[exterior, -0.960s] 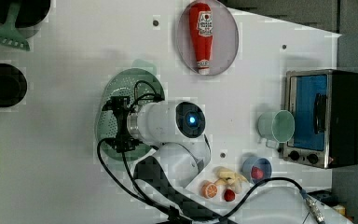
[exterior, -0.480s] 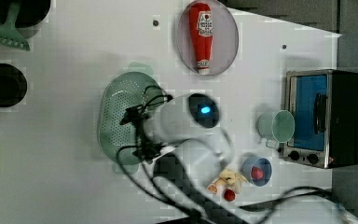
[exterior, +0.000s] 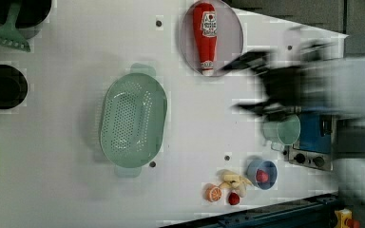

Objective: Drag strainer right to left.

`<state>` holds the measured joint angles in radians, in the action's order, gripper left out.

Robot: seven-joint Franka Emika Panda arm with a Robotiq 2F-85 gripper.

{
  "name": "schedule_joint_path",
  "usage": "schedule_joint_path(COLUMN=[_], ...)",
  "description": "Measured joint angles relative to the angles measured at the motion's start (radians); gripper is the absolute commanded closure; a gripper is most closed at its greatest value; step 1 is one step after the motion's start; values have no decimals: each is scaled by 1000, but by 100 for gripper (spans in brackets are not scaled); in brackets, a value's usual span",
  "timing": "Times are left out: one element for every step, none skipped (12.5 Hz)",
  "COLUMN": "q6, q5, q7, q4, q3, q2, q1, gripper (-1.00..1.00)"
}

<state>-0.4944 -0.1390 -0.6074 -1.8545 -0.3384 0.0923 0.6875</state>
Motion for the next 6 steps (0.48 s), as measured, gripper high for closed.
schedule_joint_path(q6=[52,108,149,188,225,229], q5=[21,70,132,158,195,249], q7=[94,183,267,348,416,465], q4=[26,42,54,55,54,55], q3=[-67,-130,-194,-251,-305,-341], q2=[-79,-150,-213,-262,-295,-304], q1=[-6,-15,-21,-41,-64,-100], gripper=[-100,-100,-100,-100,-100,-100])
